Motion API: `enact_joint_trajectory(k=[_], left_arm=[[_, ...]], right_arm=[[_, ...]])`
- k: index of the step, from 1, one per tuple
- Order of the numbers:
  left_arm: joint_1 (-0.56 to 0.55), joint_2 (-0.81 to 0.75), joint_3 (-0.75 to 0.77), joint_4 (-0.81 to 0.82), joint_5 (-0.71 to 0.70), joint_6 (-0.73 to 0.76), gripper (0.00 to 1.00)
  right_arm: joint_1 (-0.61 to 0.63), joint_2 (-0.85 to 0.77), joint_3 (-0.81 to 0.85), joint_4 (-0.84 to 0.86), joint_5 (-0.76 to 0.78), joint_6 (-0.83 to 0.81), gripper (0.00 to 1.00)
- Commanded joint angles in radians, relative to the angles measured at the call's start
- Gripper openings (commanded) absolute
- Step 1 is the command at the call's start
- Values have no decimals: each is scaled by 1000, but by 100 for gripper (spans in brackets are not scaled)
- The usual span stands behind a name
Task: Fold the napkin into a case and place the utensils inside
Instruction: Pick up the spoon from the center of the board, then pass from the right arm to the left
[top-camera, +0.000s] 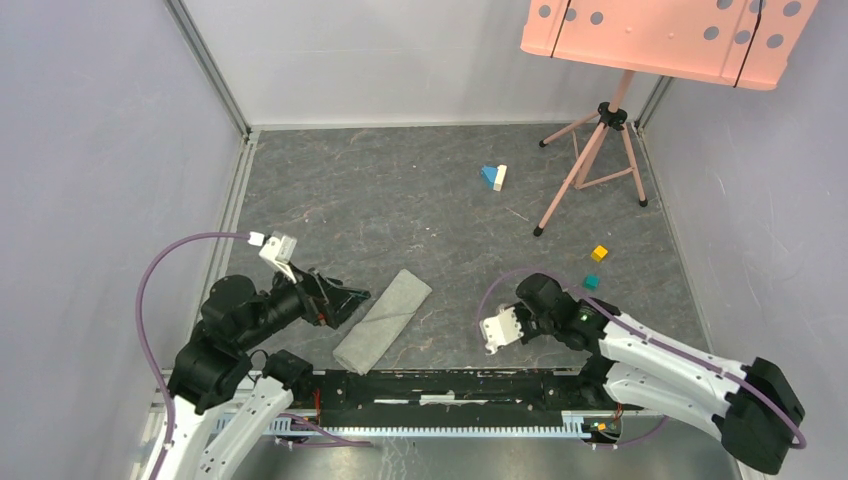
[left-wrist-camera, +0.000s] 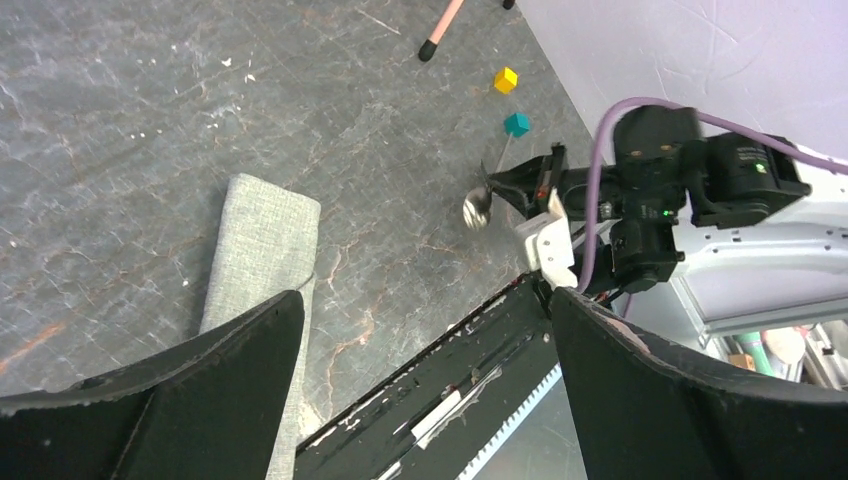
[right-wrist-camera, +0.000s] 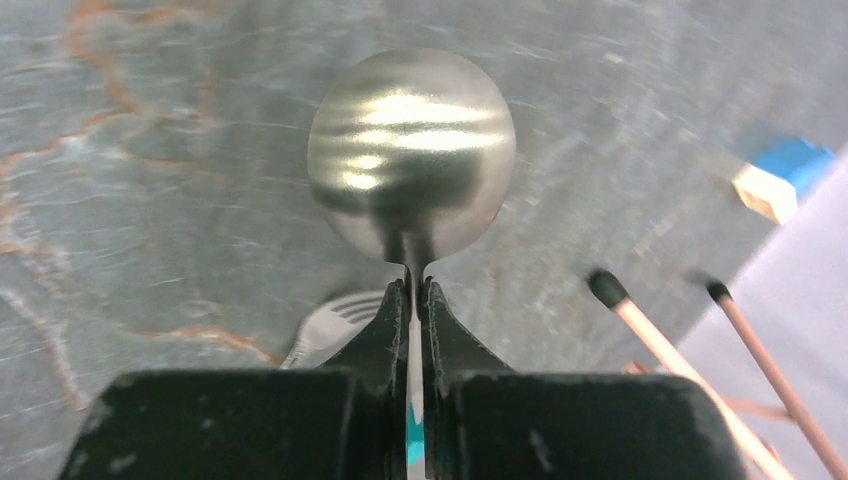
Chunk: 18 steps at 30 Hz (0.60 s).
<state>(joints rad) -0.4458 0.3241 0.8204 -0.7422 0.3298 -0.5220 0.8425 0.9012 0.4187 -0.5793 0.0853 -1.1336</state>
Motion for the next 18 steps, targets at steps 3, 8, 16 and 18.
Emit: enact_joint_trajectory(k=[3, 8, 16, 18], left_arm=[[-2, 56, -70, 148, -1, -144, 100], [-1, 94, -128, 338, 62, -180, 100], [0, 248, -171, 709, 316, -310, 100], [1, 262, -181, 823, 415, -319, 100]], right_arm=[[1, -91, 136, 166, 174, 244, 0], [1, -83, 292, 272, 106, 516, 0], [1, -58, 217, 882, -527, 1215, 0], [0, -34, 160, 1123, -646, 1436, 0]])
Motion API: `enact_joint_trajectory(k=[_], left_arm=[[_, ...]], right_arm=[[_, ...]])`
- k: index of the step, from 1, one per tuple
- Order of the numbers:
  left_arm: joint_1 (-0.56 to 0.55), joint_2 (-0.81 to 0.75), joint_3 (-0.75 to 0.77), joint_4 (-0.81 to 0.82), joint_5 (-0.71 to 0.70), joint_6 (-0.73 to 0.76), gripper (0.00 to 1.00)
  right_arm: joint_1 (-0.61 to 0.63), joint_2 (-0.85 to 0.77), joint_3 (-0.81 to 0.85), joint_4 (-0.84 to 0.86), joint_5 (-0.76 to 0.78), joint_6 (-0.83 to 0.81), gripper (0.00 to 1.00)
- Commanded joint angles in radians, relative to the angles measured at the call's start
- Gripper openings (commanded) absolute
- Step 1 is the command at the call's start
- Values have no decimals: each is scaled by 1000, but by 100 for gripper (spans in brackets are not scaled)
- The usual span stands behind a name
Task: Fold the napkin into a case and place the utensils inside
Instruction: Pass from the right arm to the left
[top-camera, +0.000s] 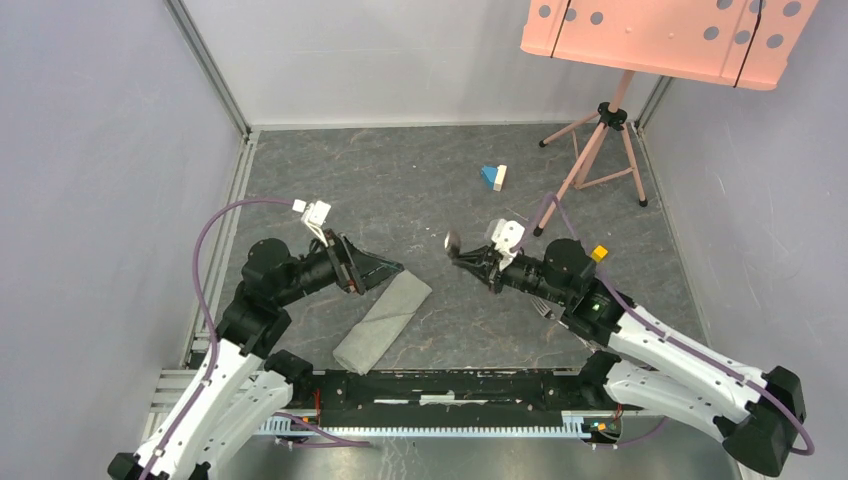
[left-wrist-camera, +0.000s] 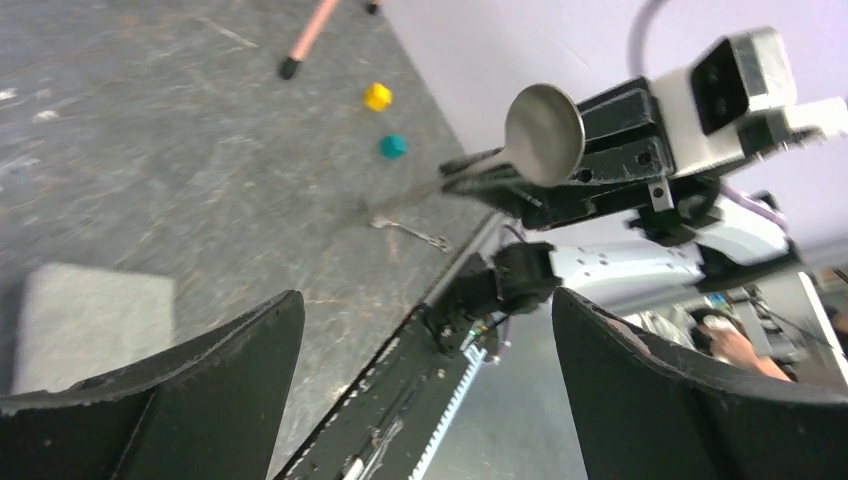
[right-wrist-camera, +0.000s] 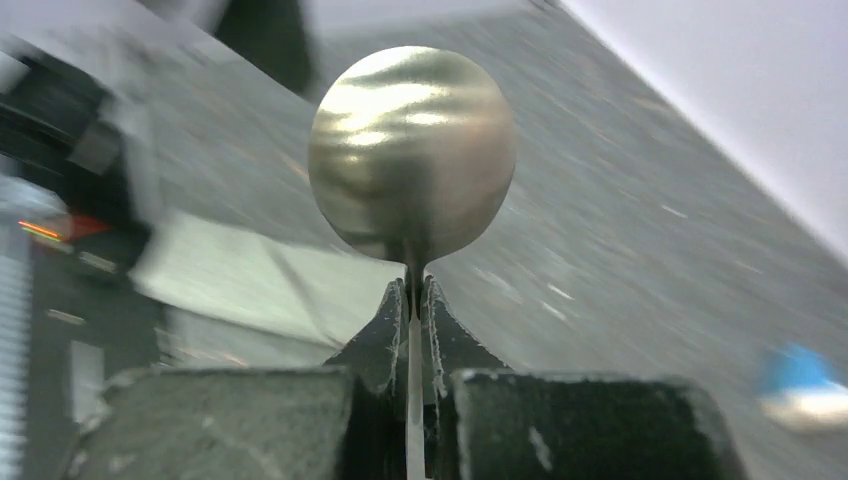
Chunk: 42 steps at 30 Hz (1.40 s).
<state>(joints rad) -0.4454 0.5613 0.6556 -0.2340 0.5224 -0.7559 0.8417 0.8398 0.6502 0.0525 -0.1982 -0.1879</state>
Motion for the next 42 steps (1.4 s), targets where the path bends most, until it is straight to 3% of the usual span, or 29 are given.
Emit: enact_joint_trajectory(k=[1, 4, 7, 12, 18, 24, 31, 34, 36, 40, 42], left_arm=[[0, 24, -25, 359, 264, -84, 100], [0, -3, -32, 397, 310, -45, 99], [0, -32, -35, 394, 283, 7, 98], [-1, 51, -54, 680, 355, -141, 97], [-16, 208, -42, 920, 431, -272, 93], [-80, 305, -68, 1177, 452, -376, 77], [-148, 346, -59, 1202, 454, -349, 70], [-169, 361, -34, 1126, 436, -293, 58], [-174, 371, -15, 1073, 427, -263, 45], [-178, 368, 5, 978, 407, -200, 12], [-178, 351, 12, 928, 391, -161, 7]], right_arm=[[1, 45, -95, 578, -404, 600, 0], [1, 107, -161, 874, -488, 890, 0], [2, 176, -157, 989, -561, 1084, 0], [2, 301, -139, 1271, -710, 1325, 0], [2, 362, -126, 1361, -744, 1351, 1], [2, 449, -103, 1502, -759, 1429, 0], [2, 542, -72, 1674, -760, 1543, 0], [2, 559, -67, 1699, -759, 1554, 1], [3, 560, -69, 1697, -761, 1546, 1], [2, 540, -81, 1652, -761, 1500, 1], [1, 516, -89, 1552, -758, 1425, 2]])
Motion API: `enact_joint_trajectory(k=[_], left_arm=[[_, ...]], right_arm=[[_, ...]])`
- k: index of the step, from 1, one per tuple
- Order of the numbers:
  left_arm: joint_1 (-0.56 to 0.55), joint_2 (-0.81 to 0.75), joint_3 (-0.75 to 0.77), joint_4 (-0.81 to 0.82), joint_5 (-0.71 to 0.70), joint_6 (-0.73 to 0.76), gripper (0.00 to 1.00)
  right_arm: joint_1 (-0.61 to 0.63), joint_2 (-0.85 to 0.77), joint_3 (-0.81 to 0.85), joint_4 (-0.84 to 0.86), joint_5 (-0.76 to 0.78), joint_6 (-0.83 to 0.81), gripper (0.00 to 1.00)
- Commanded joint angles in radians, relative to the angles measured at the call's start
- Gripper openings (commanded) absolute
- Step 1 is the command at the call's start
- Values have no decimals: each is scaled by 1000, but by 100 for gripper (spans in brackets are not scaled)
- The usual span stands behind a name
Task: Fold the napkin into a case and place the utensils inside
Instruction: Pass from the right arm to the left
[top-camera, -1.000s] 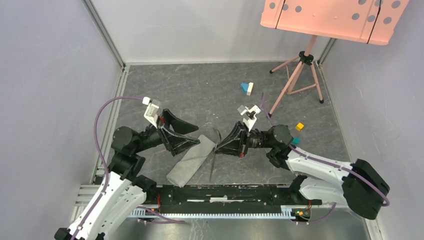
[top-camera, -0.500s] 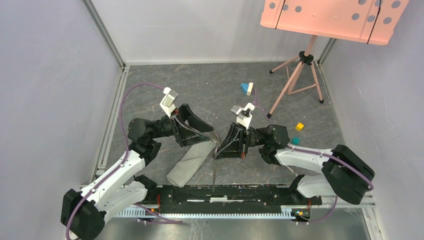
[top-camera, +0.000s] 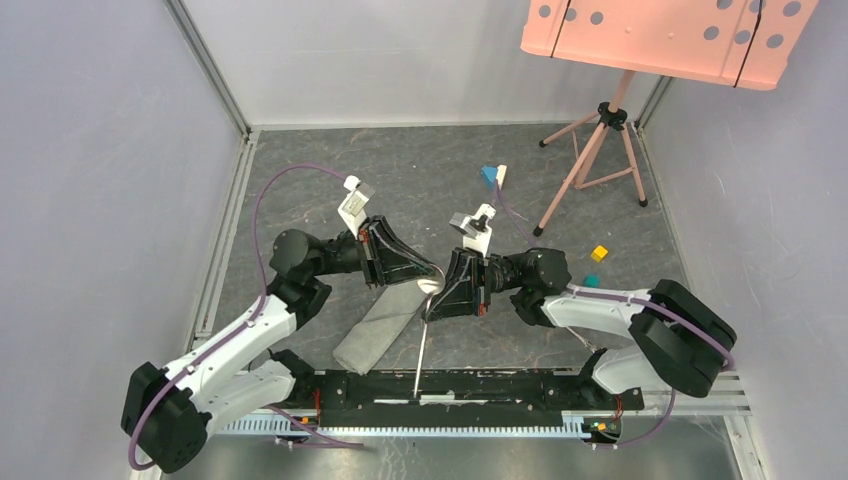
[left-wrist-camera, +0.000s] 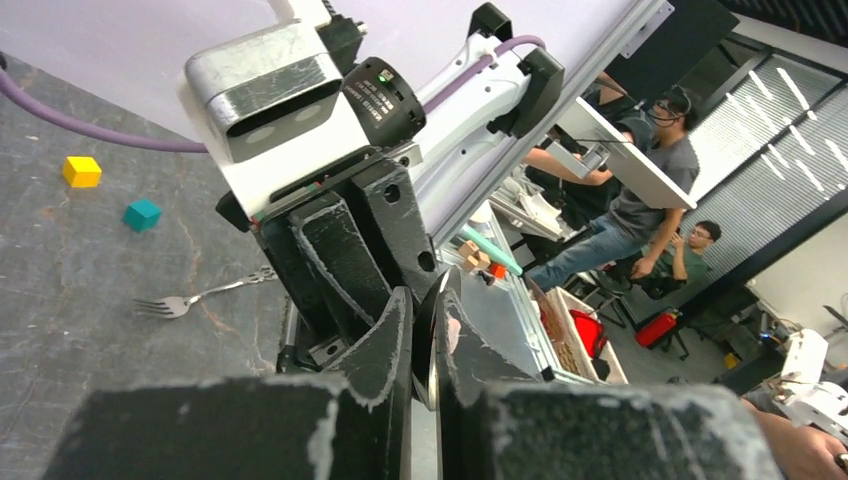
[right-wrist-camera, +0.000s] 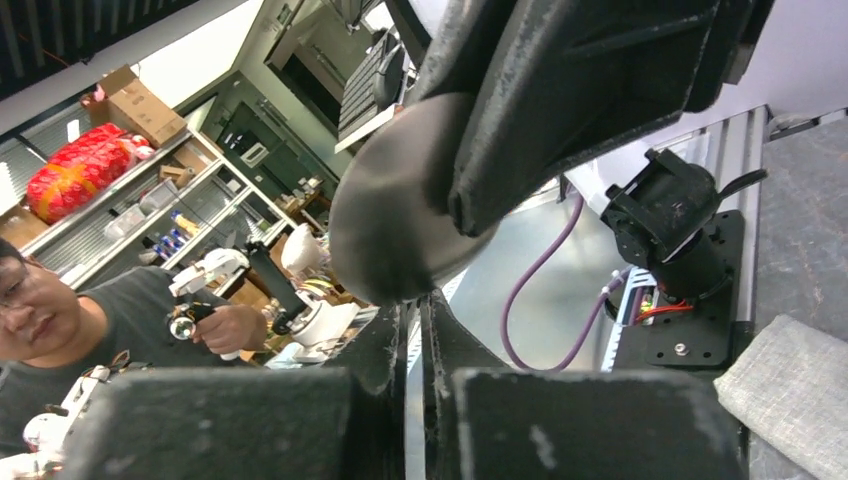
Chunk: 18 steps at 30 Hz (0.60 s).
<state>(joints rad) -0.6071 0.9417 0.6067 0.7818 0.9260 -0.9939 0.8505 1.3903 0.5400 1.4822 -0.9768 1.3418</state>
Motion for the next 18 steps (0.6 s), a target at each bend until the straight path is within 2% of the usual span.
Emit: enact_joint_trajectory(k=[1, 3, 6, 7, 9, 14, 18], left_arm=[[-17, -39, 77, -154, -21, 116, 5], [-16, -66, 126, -346, -47, 229, 2], [-16, -101, 206, -622, -84, 419, 2], [-16, -108, 231, -713, -96, 483, 2], [-16, -105, 293, -891, -123, 604, 2], [-16, -69, 414, -1146, -154, 784, 2], [-19, -40, 465, -1236, -160, 848, 2]], right_arm=[[-12, -55, 13, 17, 28, -172, 10], [-20, -112, 6, -274, 63, -359, 29], [-23, -227, 51, -889, 216, -772, 64], [-24, -260, 55, -987, 282, -876, 72], [-25, -343, 39, -1079, 379, -943, 83], [-24, -434, 96, -1267, 505, -1004, 83], [-24, -435, 189, -1359, 564, -1009, 71]])
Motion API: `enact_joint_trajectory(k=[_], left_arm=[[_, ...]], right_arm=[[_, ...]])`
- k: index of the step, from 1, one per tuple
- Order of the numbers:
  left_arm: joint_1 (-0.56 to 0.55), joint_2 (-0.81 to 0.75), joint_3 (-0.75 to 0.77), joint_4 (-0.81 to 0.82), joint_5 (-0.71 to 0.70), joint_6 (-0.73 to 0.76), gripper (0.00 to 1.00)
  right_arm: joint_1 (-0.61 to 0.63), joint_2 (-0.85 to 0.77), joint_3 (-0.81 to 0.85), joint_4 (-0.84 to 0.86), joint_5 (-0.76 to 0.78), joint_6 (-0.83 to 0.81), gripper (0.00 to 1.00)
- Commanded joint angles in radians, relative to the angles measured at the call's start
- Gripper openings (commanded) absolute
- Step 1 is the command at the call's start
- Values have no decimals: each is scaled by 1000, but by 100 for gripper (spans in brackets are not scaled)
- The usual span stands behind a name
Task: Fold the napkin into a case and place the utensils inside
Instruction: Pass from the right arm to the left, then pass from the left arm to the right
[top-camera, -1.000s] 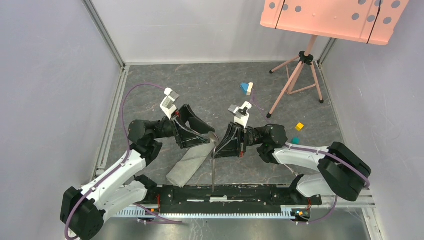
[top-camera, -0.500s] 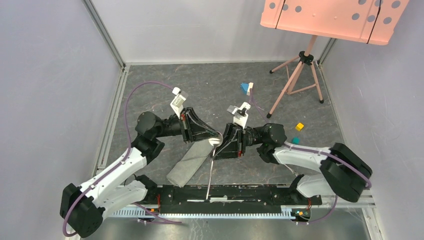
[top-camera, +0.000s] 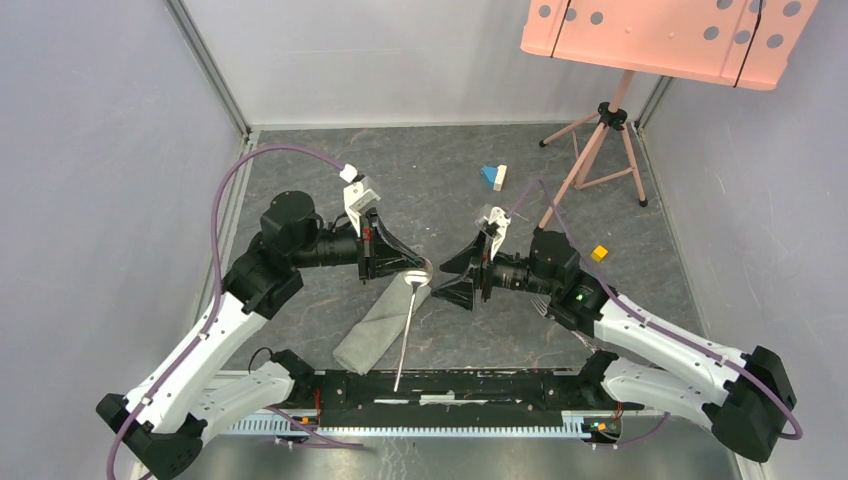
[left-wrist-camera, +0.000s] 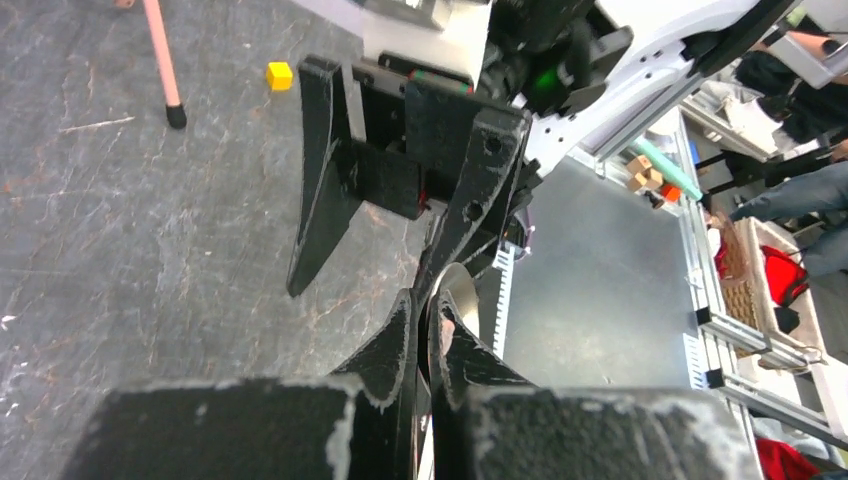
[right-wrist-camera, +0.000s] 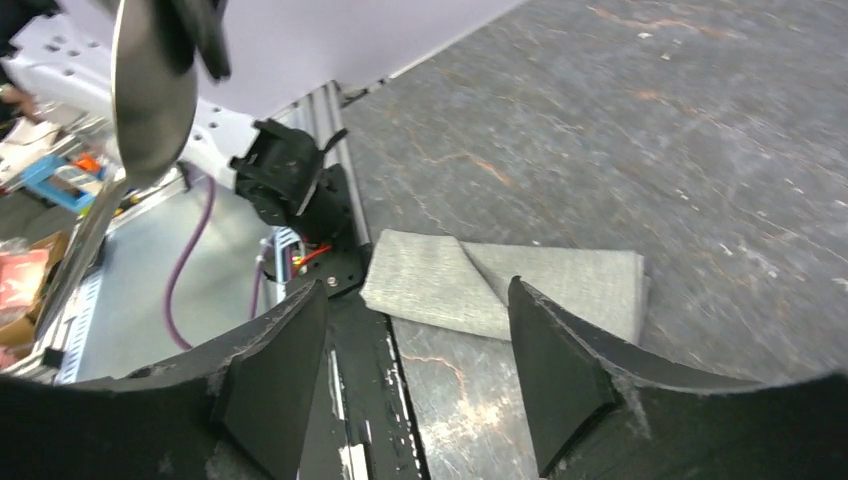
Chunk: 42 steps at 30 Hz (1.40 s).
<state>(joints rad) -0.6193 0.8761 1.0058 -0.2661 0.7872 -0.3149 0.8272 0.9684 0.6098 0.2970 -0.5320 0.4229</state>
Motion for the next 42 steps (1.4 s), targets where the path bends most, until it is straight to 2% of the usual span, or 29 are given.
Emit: enact_joint_trajectory(k=[1, 4, 12, 17, 22, 25, 37, 42], left_arm=[[-9, 35, 76, -204, -33, 181, 2], [-14, 61, 105, -261, -73, 229, 2], [-34, 123, 152, -336, -158, 313, 2], [-42, 137, 158, -343, -182, 351, 2], [-44, 133, 161, -374, -216, 377, 2], [-43, 128, 150, -373, -217, 379, 2], [-44, 154, 146, -351, -194, 367, 2], [-43, 158, 143, -351, -196, 377, 2]], right_arm=[[0, -6, 149, -201, 127, -85, 68], [1, 14, 195, -220, 116, -34, 62], [20, 61, 214, -141, 74, 108, 56], [33, 104, 226, -144, 64, 119, 50], [32, 20, 220, -209, 159, 45, 58], [32, -2, 206, -207, 155, 41, 58], [58, 105, 176, -48, 100, 143, 45], [61, 152, 177, -28, 74, 156, 35]])
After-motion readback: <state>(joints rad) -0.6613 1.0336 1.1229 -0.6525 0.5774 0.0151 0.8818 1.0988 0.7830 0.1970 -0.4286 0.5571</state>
